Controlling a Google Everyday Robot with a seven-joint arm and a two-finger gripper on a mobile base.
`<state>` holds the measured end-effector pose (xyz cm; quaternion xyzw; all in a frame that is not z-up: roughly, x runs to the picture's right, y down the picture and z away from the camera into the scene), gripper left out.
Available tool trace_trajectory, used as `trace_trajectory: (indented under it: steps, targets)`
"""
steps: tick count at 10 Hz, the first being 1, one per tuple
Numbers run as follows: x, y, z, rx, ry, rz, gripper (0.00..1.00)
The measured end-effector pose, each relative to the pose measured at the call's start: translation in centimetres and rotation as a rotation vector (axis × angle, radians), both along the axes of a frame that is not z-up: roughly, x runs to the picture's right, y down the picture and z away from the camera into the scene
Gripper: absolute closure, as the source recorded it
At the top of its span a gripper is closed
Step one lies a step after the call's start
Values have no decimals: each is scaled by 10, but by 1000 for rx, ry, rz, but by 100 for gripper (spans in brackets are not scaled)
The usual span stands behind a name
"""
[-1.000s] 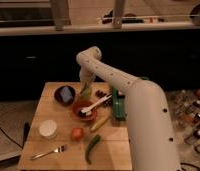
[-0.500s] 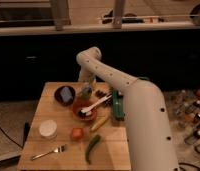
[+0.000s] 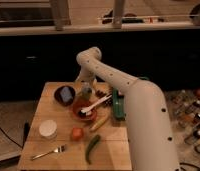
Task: Place towel in plastic cup
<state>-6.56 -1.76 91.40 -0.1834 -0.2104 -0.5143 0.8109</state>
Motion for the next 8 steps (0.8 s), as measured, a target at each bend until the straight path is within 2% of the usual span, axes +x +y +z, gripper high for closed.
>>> trace_trajectory:
  steps: [8]
  targets:
    - [0, -2, -1, 10, -4, 0, 20]
